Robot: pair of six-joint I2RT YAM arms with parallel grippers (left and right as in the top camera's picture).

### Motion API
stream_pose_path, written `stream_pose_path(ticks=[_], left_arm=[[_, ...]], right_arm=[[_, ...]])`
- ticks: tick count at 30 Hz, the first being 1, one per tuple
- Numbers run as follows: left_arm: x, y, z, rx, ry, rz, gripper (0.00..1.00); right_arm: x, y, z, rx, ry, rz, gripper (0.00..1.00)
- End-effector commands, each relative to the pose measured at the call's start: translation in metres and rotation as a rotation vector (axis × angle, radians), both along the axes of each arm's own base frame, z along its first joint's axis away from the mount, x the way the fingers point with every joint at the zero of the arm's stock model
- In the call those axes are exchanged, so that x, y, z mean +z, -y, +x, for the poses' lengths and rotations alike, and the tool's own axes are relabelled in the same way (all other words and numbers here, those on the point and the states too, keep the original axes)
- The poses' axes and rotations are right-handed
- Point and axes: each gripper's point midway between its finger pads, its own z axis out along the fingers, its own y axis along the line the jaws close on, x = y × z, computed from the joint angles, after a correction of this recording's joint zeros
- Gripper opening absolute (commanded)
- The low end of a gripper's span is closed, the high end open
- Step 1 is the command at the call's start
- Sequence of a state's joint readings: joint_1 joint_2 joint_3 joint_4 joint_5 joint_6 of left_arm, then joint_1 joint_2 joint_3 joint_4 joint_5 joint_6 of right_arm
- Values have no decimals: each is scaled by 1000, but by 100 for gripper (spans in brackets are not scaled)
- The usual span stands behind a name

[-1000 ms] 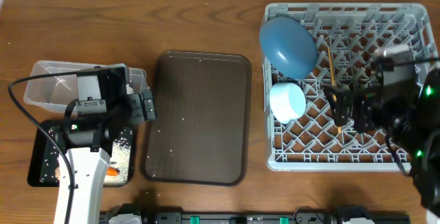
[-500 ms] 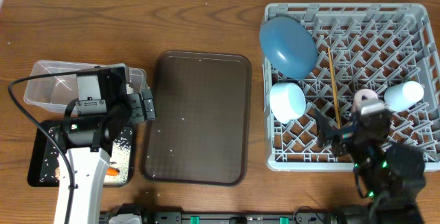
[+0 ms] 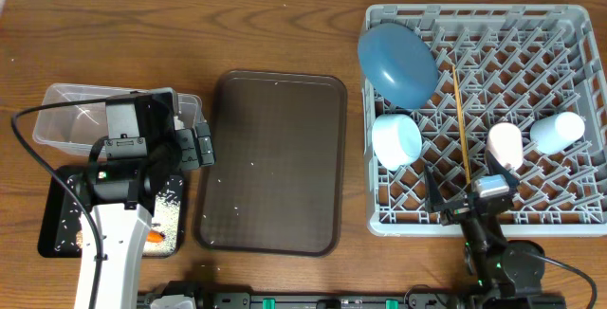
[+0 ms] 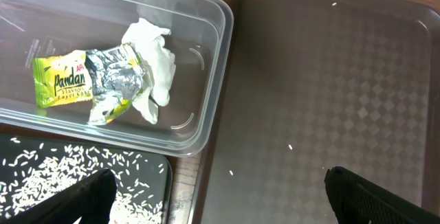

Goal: Sort waste into correct bins and load items into the dishwasher rack

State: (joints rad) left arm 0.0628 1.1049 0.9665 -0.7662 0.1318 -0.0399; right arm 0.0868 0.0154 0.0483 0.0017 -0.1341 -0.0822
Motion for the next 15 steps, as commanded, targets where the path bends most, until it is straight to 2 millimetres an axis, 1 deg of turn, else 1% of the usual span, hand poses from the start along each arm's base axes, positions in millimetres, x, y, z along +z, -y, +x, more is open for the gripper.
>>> stream_pose_path(ticks=[1, 7, 9, 13, 15], left_arm=[[8, 0, 3, -12, 19, 6, 98], [8, 0, 3, -12, 19, 6, 98], [8, 0, 3, -12, 19, 6, 98], [8, 0, 3, -12, 19, 6, 98], [8, 0, 3, -12, 19, 6, 98]], right_arm=[[-8, -2, 2, 8, 15, -8, 99], [-10, -2, 2, 8, 7, -8, 99], [-15, -2, 2, 8, -17, -10, 99], [-35, -2, 1, 7, -97, -18, 99], [-35, -2, 2, 8, -98, -17, 99]])
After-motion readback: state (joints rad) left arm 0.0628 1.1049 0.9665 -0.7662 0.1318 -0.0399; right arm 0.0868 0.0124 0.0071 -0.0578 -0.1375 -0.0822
